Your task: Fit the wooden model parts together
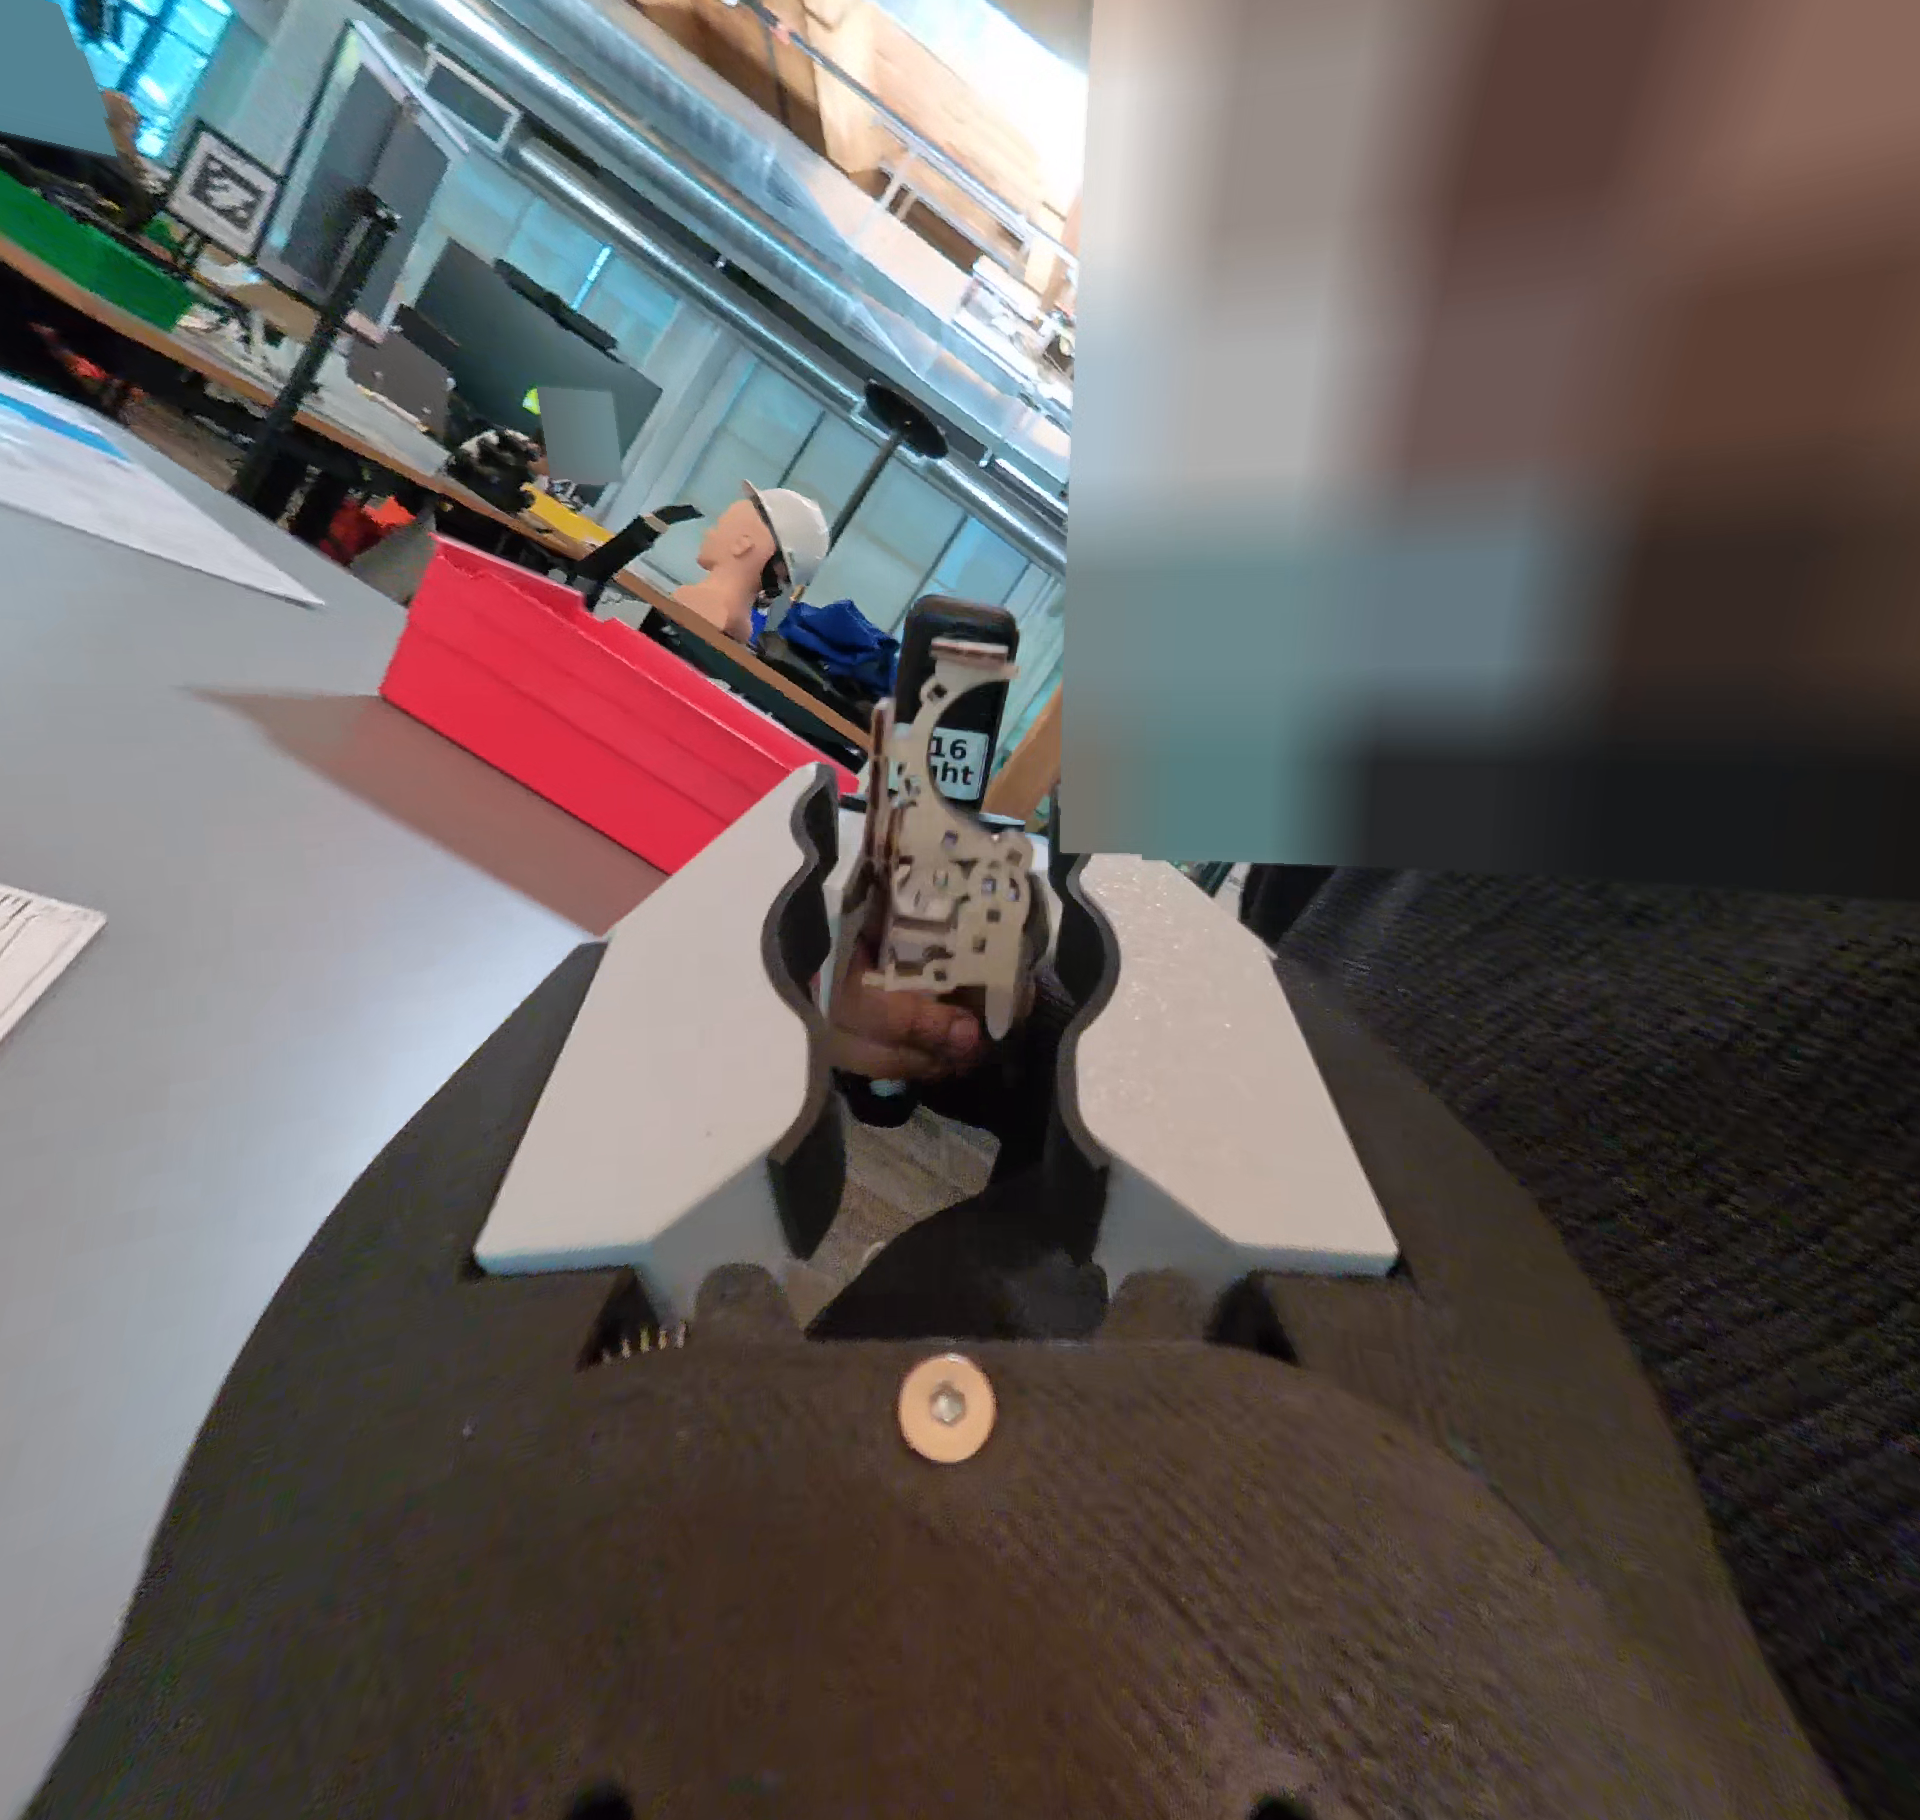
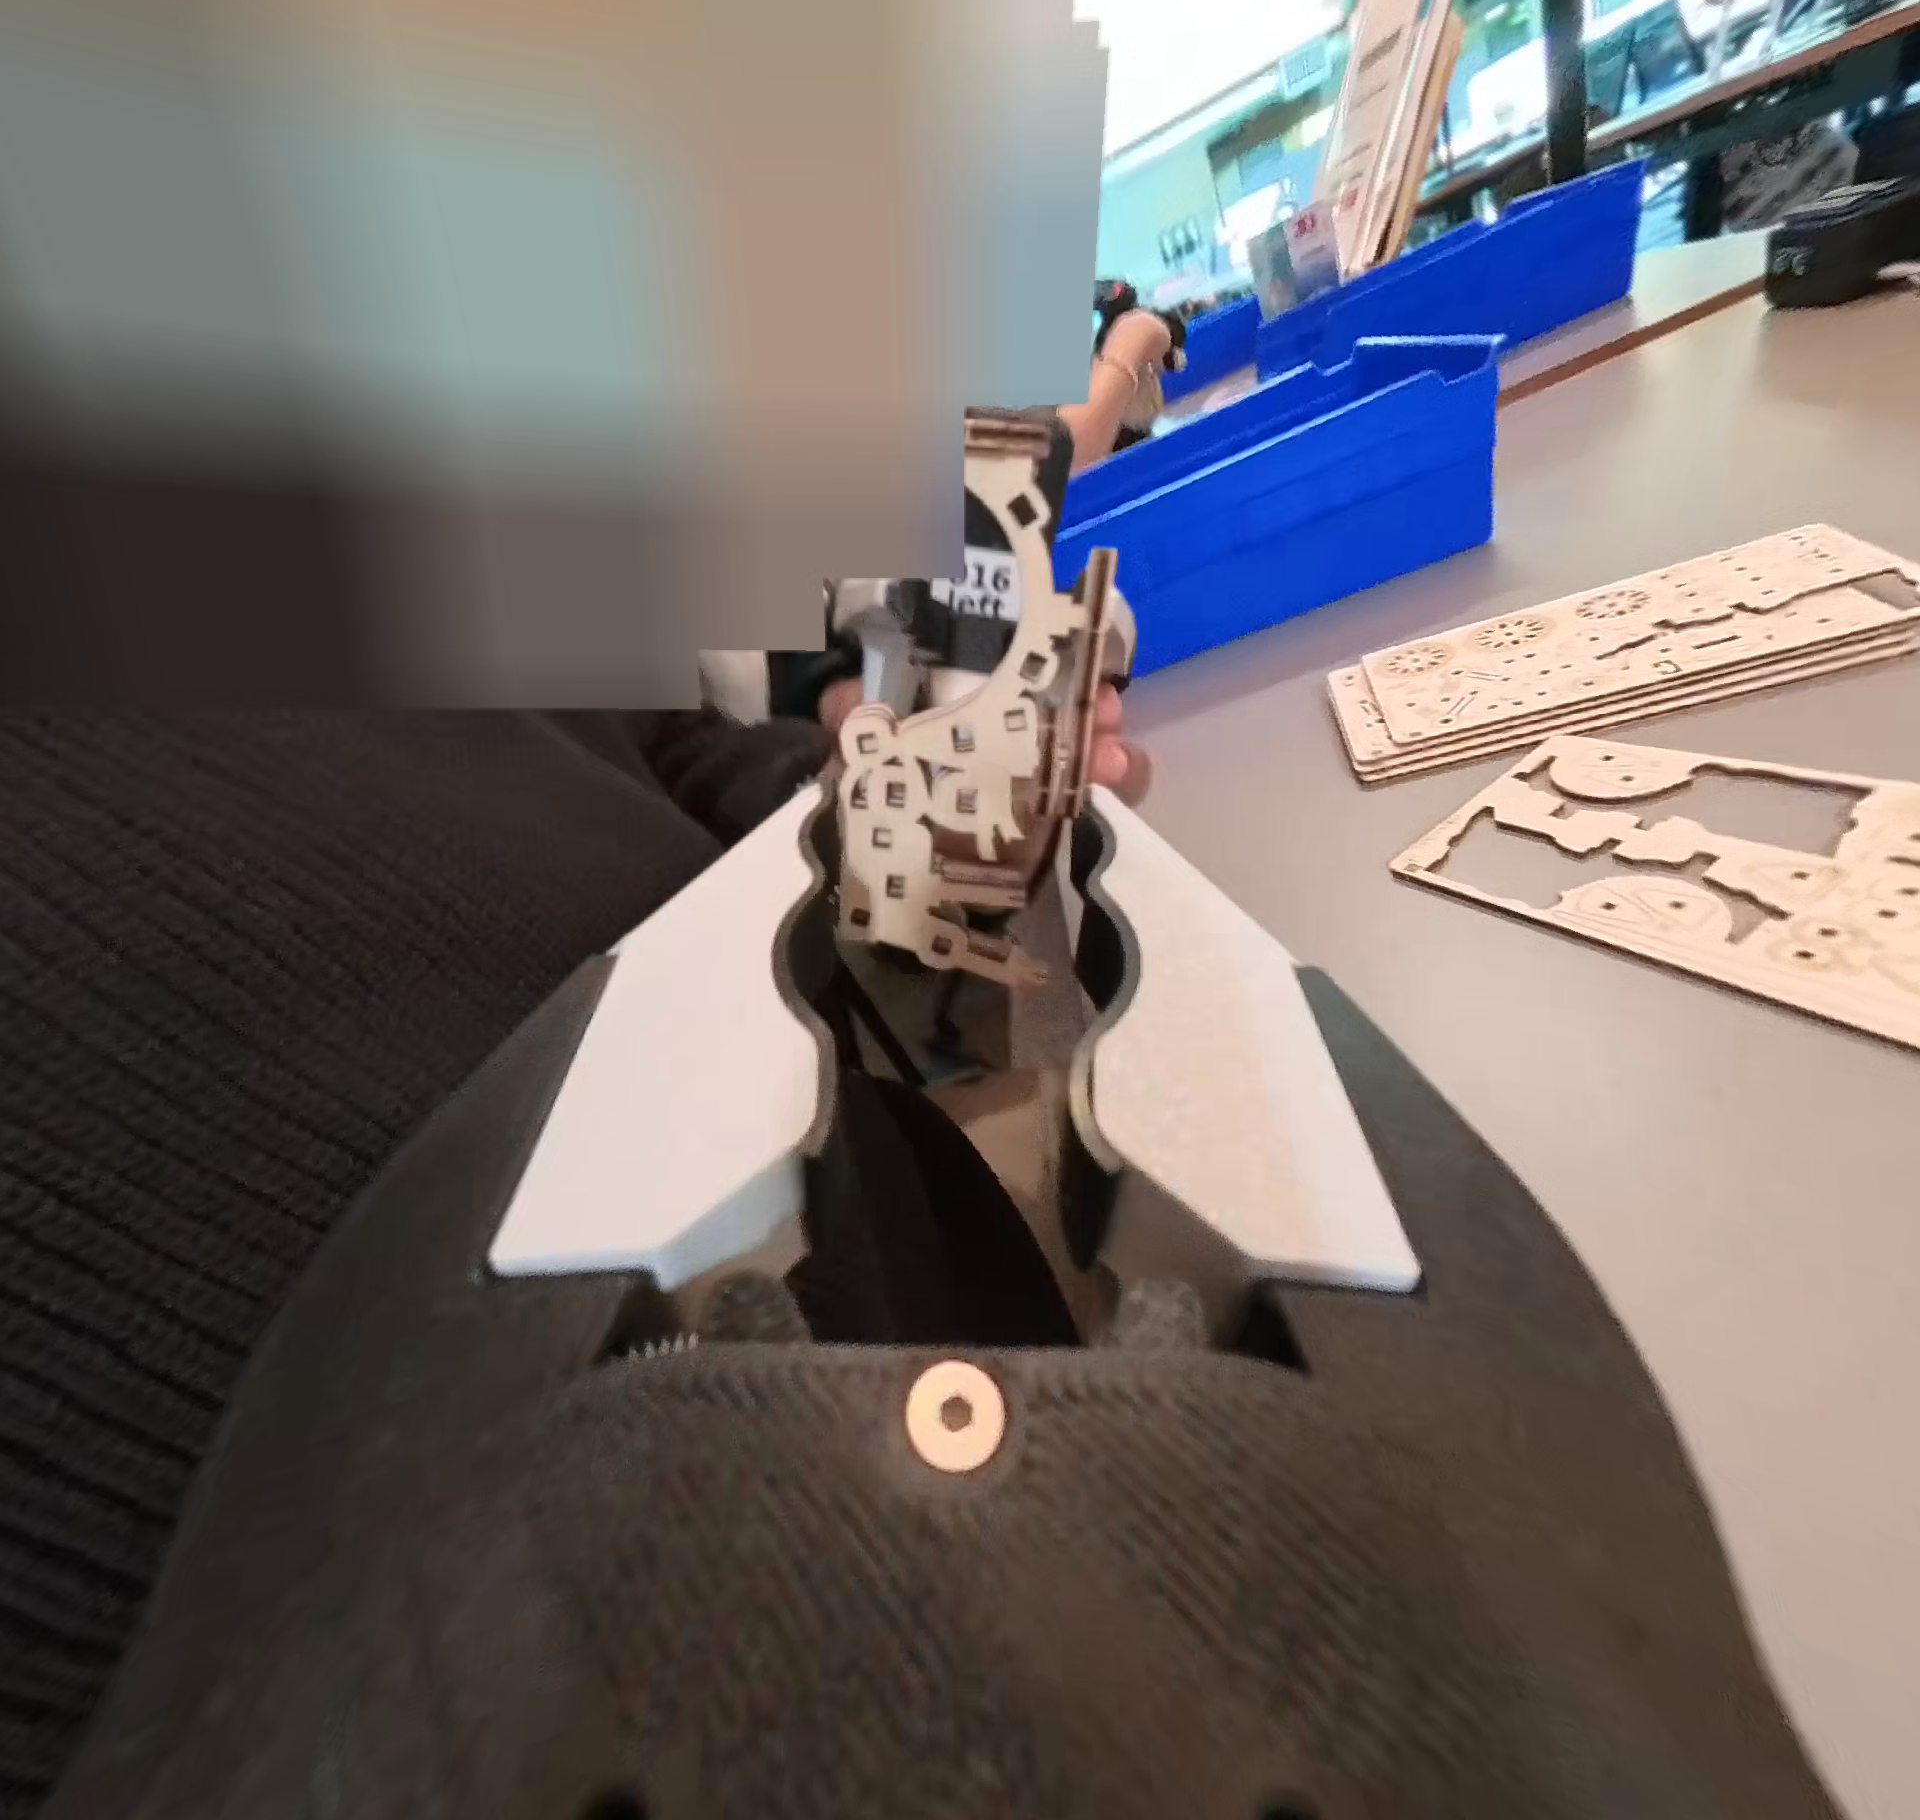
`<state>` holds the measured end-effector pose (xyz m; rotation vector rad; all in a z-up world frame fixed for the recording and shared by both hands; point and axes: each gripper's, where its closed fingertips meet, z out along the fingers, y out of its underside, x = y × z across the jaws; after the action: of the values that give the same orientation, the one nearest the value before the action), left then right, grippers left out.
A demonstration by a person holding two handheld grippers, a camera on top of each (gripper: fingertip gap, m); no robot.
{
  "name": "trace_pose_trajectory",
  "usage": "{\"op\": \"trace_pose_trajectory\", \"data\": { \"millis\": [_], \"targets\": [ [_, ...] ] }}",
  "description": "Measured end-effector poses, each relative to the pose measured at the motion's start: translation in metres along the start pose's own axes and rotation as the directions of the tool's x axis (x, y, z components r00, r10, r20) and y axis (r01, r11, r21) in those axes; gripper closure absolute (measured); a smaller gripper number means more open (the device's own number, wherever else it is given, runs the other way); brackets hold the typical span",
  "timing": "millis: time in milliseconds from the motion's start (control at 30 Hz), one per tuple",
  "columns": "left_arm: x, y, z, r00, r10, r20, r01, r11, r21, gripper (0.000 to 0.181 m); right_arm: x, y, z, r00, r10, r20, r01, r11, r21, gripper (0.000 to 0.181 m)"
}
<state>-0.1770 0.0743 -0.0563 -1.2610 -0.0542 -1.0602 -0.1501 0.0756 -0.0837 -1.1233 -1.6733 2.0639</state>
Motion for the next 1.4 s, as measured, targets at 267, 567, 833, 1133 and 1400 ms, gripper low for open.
{"op": "trace_pose_trajectory", "data": {
  "millis": [267, 567, 833, 1133, 1400],
  "targets": [
    [-0.028, 0.039, 0.009, 0.989, -0.045, 0.143, 0.071, 0.981, -0.182, 0.139, 0.041, 0.001, -0.015, 0.973, -0.035, -0.230, 0.035, 0.999, -0.006, 0.137],
    [-0.020, 0.069, 0.016, 0.983, -0.038, 0.181, 0.089, 0.955, -0.283, 0.142, 0.045, 0.028, -0.009, 0.692, -0.598, -0.404, 0.406, 0.786, -0.466, 0.137],
    [-0.038, 0.065, 0.008, 0.959, -0.109, 0.263, 0.169, 0.961, -0.220, 0.175, 0.038, 0.033, 0.006, 0.559, -0.714, -0.421, 0.479, 0.693, -0.539, 0.127],
    [-0.040, 0.055, -0.004, 0.974, -0.089, 0.206, 0.145, 0.952, -0.271, 0.174, 0.033, 0.018, -0.001, 0.859, -0.373, -0.352, 0.299, 0.922, -0.247, 0.115],
    [0.002, 0.046, 0.006, 0.999, 0.009, -0.032, -0.016, 0.968, -0.249, 0.174, 0.017, -0.040, -0.028, 0.989, 0.143, -0.046, -0.124, 0.949, 0.291, 0.162]
  ]
}}
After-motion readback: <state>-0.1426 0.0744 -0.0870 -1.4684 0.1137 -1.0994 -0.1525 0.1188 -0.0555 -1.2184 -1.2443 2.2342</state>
